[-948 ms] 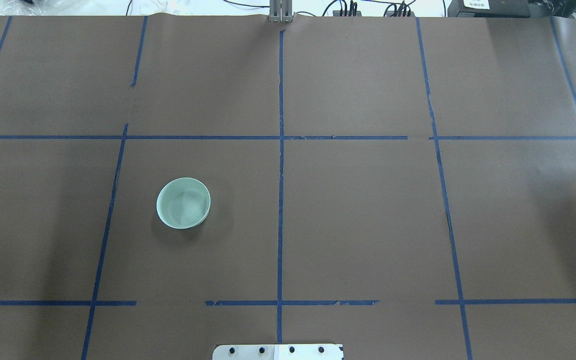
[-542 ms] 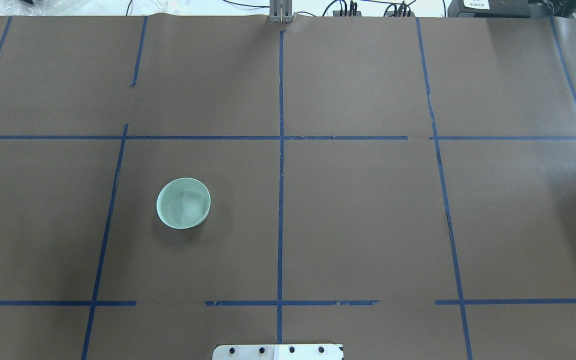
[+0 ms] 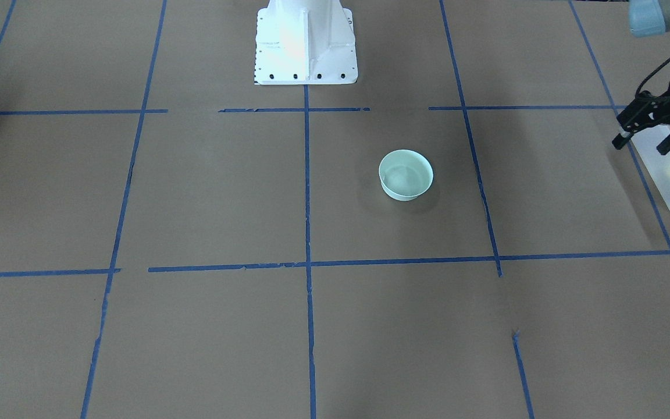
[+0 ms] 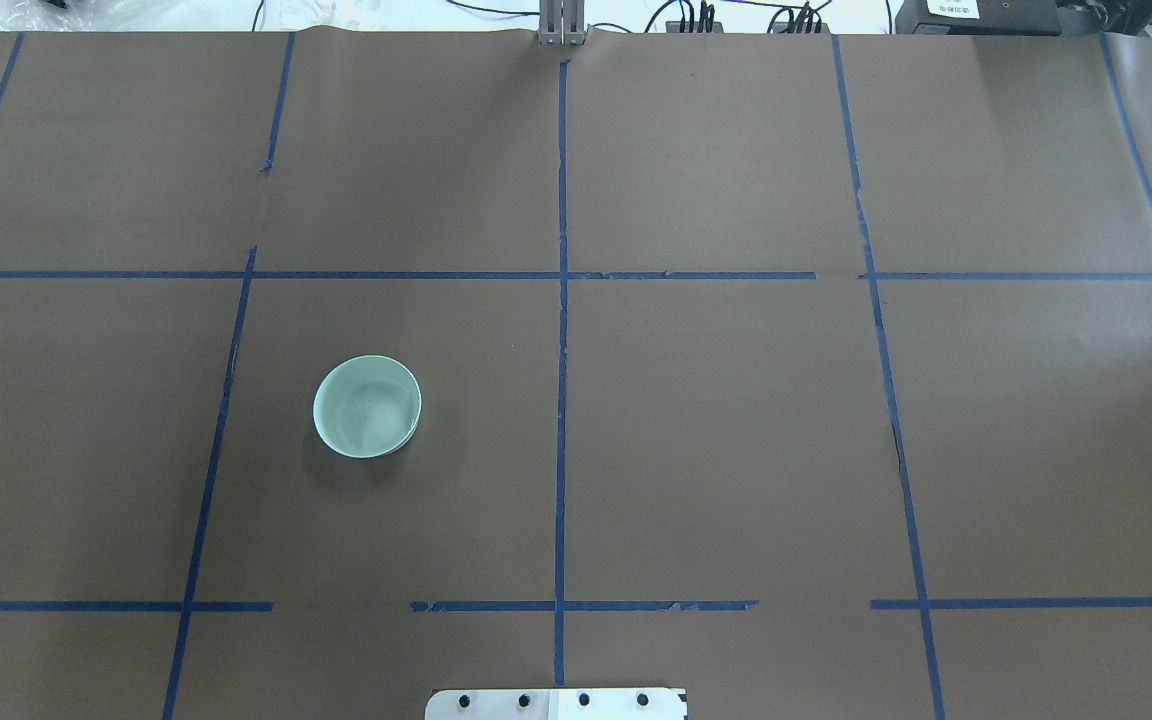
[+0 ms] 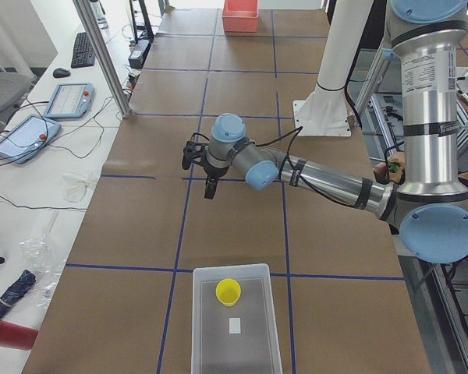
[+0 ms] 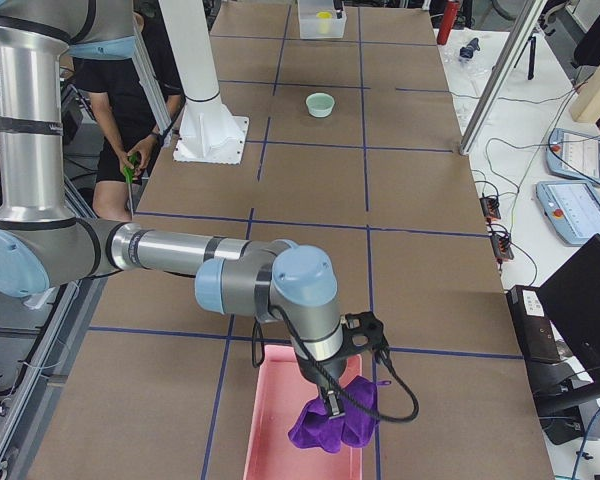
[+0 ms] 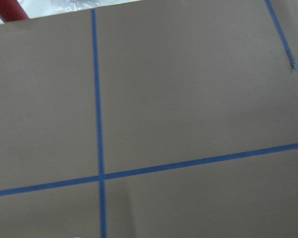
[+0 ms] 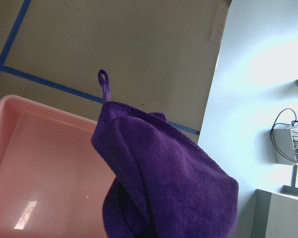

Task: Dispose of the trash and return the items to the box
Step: 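Reach the left gripper toward the pale green bowl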

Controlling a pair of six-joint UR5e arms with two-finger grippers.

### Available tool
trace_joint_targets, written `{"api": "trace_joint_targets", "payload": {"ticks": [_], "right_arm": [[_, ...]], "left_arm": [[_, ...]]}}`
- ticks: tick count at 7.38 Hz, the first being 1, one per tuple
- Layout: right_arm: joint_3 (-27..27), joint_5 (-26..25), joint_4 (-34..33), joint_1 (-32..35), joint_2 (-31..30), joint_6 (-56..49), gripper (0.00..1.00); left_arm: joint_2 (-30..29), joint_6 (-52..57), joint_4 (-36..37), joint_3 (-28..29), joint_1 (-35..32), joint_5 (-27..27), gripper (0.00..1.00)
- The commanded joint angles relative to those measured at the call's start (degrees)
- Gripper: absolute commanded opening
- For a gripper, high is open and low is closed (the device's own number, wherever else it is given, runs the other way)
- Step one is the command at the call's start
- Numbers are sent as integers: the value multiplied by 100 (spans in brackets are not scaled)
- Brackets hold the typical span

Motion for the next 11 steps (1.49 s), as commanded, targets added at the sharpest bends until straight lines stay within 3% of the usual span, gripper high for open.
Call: {"api": "trace_joint_targets", "payload": {"ticks": [1, 2, 3, 4, 5, 7, 8, 10, 11], "right_arm": [[-863, 387, 346, 15, -43, 49, 0], [-909, 764, 285, -11, -44, 250, 45], [-901, 1185, 267, -55, -131, 643, 99], [-857, 1563, 266, -264, -149, 1039, 100], [-717, 1619, 275, -553, -140, 1452, 100], [-69, 1664, 214, -994, -210, 2323, 100], [413, 1673, 5, -1292, -211, 2796, 100], [1241, 1673, -199, -1898, -219, 3815, 100], [1366, 1673, -182, -2005, -202, 4133, 100]], "left_arm": [[-12, -833, -270, -104, 613, 10, 100], [-12, -897, -316, -113, 694, 149, 100], [-12, -1029, -316, -113, 938, 220, 100], [-134, -1648, -377, -139, 1393, 569, 100], [-327, -2350, -395, -131, 1919, 868, 100], [-425, -2996, -413, -148, 2485, 1143, 100], [-704, -3390, -395, -70, 2940, 1526, 100], [-1449, -3919, -369, 446, 3356, 1759, 98], [-1540, -3921, -369, 641, 3471, 2037, 96]]}}
